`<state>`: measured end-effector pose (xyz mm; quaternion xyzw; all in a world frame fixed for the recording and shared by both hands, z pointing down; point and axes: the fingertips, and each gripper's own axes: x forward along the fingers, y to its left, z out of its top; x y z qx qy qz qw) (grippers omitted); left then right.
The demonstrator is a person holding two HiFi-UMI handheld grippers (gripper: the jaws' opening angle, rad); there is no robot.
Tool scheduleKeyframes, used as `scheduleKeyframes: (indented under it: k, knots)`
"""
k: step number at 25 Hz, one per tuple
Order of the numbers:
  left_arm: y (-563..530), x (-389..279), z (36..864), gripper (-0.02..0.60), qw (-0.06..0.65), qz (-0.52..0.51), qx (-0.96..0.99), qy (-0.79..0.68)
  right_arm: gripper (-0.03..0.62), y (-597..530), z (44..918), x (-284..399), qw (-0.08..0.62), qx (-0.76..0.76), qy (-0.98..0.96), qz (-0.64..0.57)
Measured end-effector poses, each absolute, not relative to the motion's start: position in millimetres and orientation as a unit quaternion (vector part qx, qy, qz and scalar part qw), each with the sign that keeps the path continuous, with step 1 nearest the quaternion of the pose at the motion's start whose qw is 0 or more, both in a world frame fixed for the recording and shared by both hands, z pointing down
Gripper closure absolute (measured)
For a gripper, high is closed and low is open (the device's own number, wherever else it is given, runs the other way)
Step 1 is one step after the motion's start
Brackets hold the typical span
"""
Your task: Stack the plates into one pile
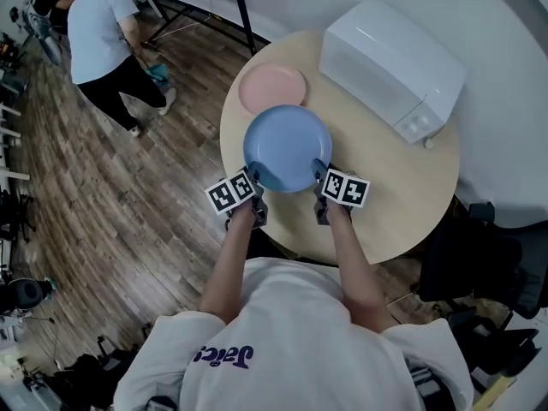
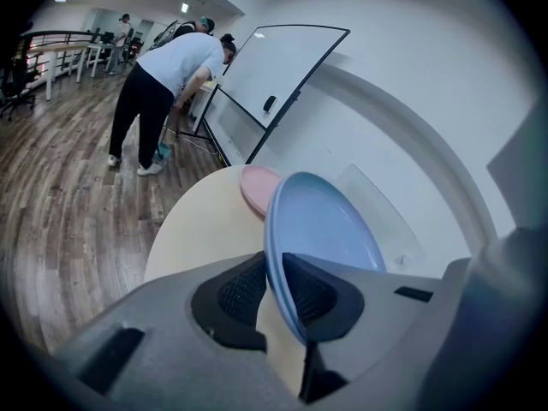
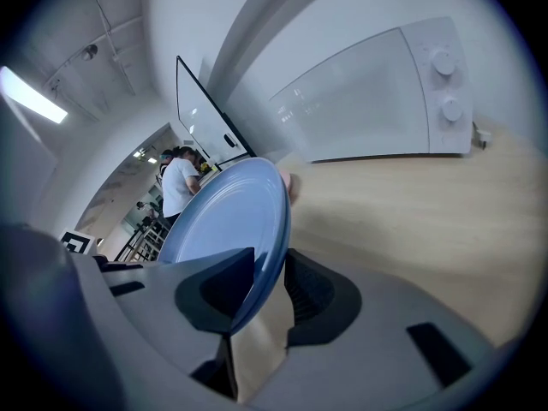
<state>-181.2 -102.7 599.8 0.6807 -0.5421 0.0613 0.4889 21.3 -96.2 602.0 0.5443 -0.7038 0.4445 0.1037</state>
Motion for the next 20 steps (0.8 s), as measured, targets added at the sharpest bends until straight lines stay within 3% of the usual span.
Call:
scheduleKeyframes:
  k: [20]
  knots:
    - [-340,-221,653,0.518,0.493,0.132,0.709,-0.486,0.47,-298,650,-23,0.105,0.615,-0.628,0.465]
